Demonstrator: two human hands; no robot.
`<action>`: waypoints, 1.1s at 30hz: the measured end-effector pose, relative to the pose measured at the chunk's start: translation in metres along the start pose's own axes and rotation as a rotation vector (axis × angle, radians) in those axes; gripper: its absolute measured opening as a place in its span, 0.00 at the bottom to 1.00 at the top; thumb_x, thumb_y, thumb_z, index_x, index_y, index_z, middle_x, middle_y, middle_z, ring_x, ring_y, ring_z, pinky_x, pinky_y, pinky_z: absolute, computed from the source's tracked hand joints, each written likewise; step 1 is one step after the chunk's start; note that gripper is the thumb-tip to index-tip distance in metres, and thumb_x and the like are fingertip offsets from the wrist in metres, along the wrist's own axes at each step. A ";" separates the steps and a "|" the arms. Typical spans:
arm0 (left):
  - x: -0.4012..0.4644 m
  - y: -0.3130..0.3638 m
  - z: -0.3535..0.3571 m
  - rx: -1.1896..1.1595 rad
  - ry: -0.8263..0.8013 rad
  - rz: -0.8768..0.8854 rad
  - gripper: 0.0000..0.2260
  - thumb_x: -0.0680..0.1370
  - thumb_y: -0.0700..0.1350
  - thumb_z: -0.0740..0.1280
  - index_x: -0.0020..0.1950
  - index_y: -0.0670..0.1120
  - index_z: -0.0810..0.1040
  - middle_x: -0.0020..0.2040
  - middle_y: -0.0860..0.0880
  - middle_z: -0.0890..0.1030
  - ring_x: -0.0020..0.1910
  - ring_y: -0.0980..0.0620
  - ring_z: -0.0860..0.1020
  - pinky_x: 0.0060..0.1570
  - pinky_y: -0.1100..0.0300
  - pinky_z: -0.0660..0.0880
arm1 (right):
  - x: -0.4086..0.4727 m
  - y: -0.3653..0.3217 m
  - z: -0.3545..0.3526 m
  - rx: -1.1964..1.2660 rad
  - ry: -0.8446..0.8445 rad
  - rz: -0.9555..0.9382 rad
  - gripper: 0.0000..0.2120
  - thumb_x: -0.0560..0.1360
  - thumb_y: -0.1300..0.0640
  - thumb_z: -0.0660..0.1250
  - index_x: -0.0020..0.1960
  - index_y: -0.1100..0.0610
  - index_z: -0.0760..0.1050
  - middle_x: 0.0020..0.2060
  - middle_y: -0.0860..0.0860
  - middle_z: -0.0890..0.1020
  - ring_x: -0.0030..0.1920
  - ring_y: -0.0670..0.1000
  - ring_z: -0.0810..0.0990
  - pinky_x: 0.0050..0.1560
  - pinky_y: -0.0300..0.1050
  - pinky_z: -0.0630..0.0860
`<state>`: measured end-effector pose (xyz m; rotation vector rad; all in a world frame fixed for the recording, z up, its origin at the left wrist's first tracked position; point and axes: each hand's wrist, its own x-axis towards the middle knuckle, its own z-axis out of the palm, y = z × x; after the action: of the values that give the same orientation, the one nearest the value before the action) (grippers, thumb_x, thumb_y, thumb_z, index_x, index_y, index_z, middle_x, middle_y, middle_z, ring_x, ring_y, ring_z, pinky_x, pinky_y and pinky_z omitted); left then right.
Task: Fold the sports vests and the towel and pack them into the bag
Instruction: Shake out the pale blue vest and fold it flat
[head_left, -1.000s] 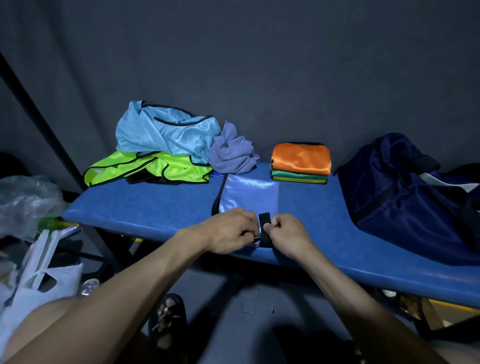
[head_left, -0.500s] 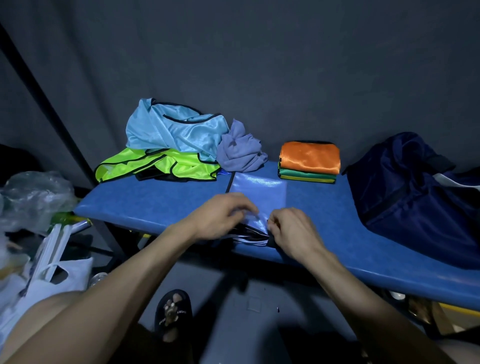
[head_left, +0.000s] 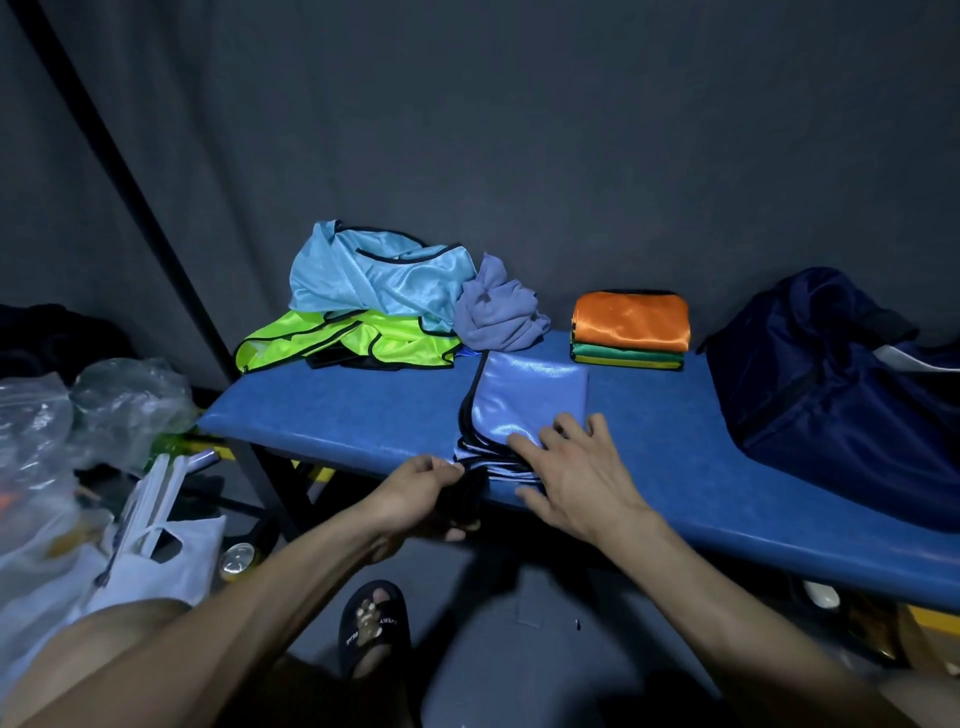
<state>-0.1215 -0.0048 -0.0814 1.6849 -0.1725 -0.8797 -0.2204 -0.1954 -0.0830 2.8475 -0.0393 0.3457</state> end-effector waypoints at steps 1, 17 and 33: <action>-0.003 0.001 0.002 -0.062 0.008 -0.013 0.06 0.84 0.43 0.64 0.48 0.45 0.70 0.36 0.42 0.78 0.31 0.46 0.80 0.35 0.52 0.82 | 0.000 0.000 0.002 -0.006 0.034 -0.011 0.25 0.69 0.39 0.71 0.61 0.50 0.76 0.41 0.52 0.81 0.50 0.58 0.77 0.50 0.55 0.61; 0.001 0.008 -0.032 0.897 0.118 0.825 0.04 0.79 0.44 0.72 0.53 0.51 0.82 0.46 0.54 0.77 0.45 0.55 0.77 0.47 0.61 0.73 | -0.005 -0.007 0.014 -0.007 0.078 -0.012 0.20 0.75 0.48 0.70 0.64 0.51 0.75 0.46 0.57 0.83 0.68 0.62 0.75 0.68 0.71 0.66; 0.085 0.062 -0.020 0.952 -0.099 0.648 0.17 0.80 0.55 0.69 0.41 0.42 0.79 0.35 0.44 0.79 0.33 0.53 0.72 0.39 0.51 0.73 | -0.007 -0.003 0.014 0.004 0.120 0.013 0.32 0.64 0.53 0.75 0.68 0.57 0.76 0.45 0.56 0.84 0.66 0.61 0.78 0.69 0.74 0.66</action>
<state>-0.0280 -0.0549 -0.0645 2.2166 -1.2882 -0.3727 -0.2238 -0.1962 -0.0984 2.8250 -0.0333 0.5195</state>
